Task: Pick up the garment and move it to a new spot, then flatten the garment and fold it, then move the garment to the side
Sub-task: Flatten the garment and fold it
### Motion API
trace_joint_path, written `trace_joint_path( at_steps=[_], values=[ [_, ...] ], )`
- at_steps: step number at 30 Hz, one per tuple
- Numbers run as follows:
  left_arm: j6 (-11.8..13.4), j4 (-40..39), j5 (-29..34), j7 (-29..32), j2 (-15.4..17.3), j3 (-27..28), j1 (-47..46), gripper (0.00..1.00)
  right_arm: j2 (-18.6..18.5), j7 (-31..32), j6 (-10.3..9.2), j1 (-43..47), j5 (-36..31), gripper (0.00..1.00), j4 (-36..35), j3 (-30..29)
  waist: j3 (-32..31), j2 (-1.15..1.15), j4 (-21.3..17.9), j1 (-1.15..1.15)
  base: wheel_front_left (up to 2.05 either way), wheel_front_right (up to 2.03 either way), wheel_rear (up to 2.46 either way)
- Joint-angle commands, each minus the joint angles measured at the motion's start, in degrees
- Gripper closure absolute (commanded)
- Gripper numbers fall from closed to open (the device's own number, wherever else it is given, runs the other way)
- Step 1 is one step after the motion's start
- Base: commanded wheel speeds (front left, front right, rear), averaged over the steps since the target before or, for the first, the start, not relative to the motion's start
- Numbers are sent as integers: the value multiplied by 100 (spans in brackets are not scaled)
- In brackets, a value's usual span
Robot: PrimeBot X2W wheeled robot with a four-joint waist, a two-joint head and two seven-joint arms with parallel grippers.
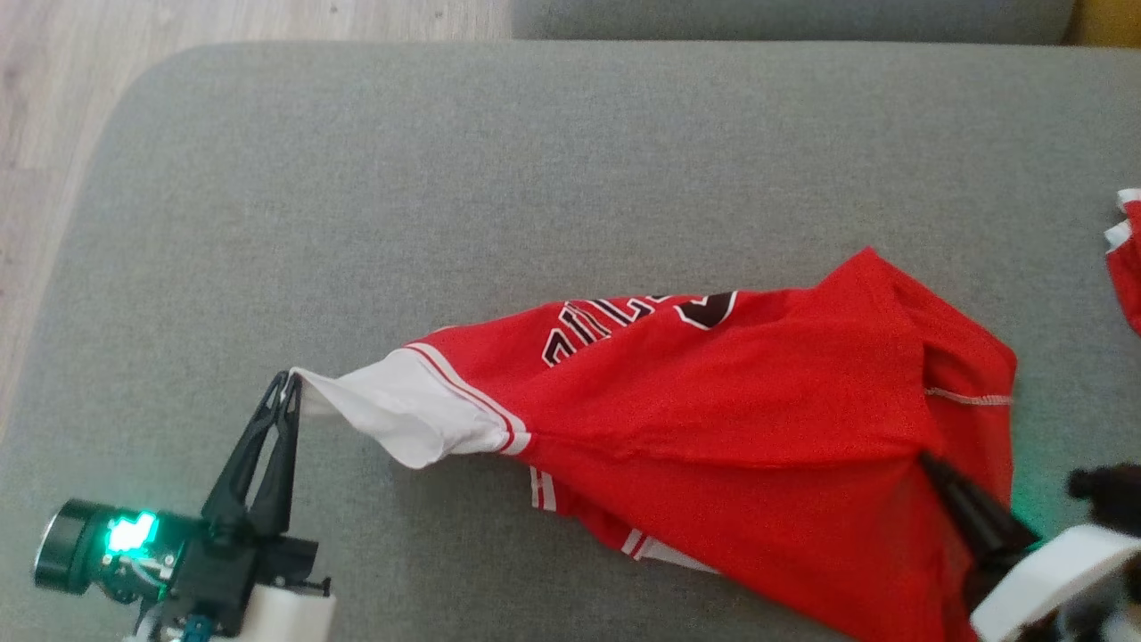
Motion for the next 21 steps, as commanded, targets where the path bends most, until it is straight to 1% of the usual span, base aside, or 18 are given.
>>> trace_joint_path(
  at_steps=[1,4,6,10,13,17,19,21],
  values=[
    [18,-180,28,-66,175,255,-357,100,-337,-198,37,-66,77,100,-212,-32,-89,0,-6,-1,0,0,0],
    [11,-374,55,-82,284,350,-439,100,-587,-557,37,65,248,100,-520,-286,-292,0,-43,-1,0,0,0],
    [-38,-573,49,-89,415,451,-530,100,-843,-757,37,168,281,100,-853,-550,-455,0,-89,-1,0,0,0],
    [-235,-1094,89,47,782,652,-900,100,-1349,-918,37,358,347,100,-1619,-1355,-823,0,-216,-1,0,0,0],
    [-483,-1448,82,245,1052,809,-1364,100,-1680,-831,37,386,329,100,-2150,-2026,-1091,0,-318,-1,0,0,0],
    [-922,-1787,66,547,1365,1000,-2221,100,-2018,-528,37,115,296,100,-2618,-2874,-1239,0,-416,-1,0,0,0],
    [-1165,-1825,39,672,1427,1062,-2752,100,-2205,-274,37,-130,226,100,-2685,-3157,-1280,0,-428,-1,0,0,0],
    [-1410,-1686,-55,795,1396,1084,-3286,100,-2310,-31,37,-457,265,100,-2712,-3256,-1286,0,-431,-1,0,0,0]
  ],
)
